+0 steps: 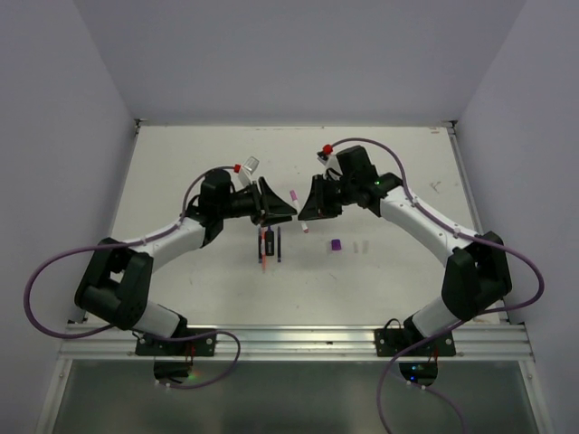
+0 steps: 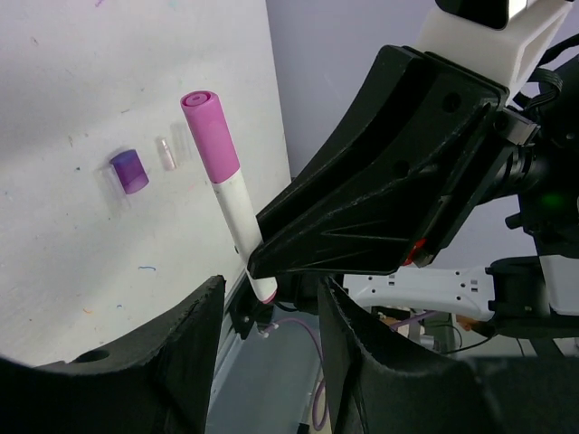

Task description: Open the pen caps

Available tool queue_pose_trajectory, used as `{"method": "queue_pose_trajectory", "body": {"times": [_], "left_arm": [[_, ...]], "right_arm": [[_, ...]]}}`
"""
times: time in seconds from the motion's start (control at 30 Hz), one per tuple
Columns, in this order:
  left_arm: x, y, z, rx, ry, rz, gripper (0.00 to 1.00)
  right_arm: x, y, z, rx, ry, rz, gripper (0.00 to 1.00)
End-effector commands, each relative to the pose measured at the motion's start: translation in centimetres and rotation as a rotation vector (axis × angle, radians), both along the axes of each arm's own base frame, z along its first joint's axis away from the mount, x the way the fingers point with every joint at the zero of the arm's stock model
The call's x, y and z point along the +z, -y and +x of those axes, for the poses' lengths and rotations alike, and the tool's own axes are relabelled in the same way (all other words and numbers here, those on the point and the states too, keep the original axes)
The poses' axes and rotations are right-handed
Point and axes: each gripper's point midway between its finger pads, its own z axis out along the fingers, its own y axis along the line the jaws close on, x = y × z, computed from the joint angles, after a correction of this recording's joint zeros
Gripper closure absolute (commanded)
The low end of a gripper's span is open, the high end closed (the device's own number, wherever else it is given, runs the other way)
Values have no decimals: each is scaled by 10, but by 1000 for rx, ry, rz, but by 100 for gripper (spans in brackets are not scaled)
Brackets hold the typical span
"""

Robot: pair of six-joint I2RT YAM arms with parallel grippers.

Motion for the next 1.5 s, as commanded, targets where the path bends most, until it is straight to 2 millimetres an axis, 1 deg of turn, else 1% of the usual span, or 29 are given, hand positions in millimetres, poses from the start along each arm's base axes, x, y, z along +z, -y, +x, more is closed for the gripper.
{"method": "queue_pose_trajectory", "body": {"times": [0.0,0.13,0.37,0.53,0.67,0.87,1.03,1.13,1.17,1.23,1.27,1.3,1.33,1.37,1.43,1.47], "left_arm": [[4,6,1,3,2,-19,51],[-3,6,4,31,-9,2,52],[-4,5,11,66,-13,17,53],[-2,5,16,80,-18,16,55],[-2,8,19,77,-21,16,55],[-3,10,23,74,-32,10,59],[1,12,25,69,-29,3,66],[2,13,24,64,-31,-6,75],[3,13,23,61,-32,-8,84],[6,13,21,47,-23,-13,96],[5,13,20,40,-21,-13,100],[5,13,19,29,1,-5,100],[3,13,17,14,3,5,100],[2,11,17,8,13,16,100],[-8,5,16,-11,47,63,100],[-10,3,17,-15,66,82,100]], "right_arm": [[17,-12,1,13,39,65,100],[21,-15,-2,18,39,79,100],[20,-15,-8,26,35,84,100],[23,-16,-9,27,40,90,100],[25,-19,-8,31,42,102,100],[26,-25,-11,35,46,110,100],[26,-28,-13,38,45,116,100],[26,-30,-13,35,50,118,100],[25,-30,-12,32,49,116,100],[25,-29,-11,23,51,108,100],[22,-27,-10,15,45,91,100],[22,-26,-10,11,45,79,96],[25,-25,-8,7,54,72,84],[19,-21,-12,6,25,43,81],[22,-17,-15,11,18,22,77],[26,-16,-16,11,25,24,77]]}}
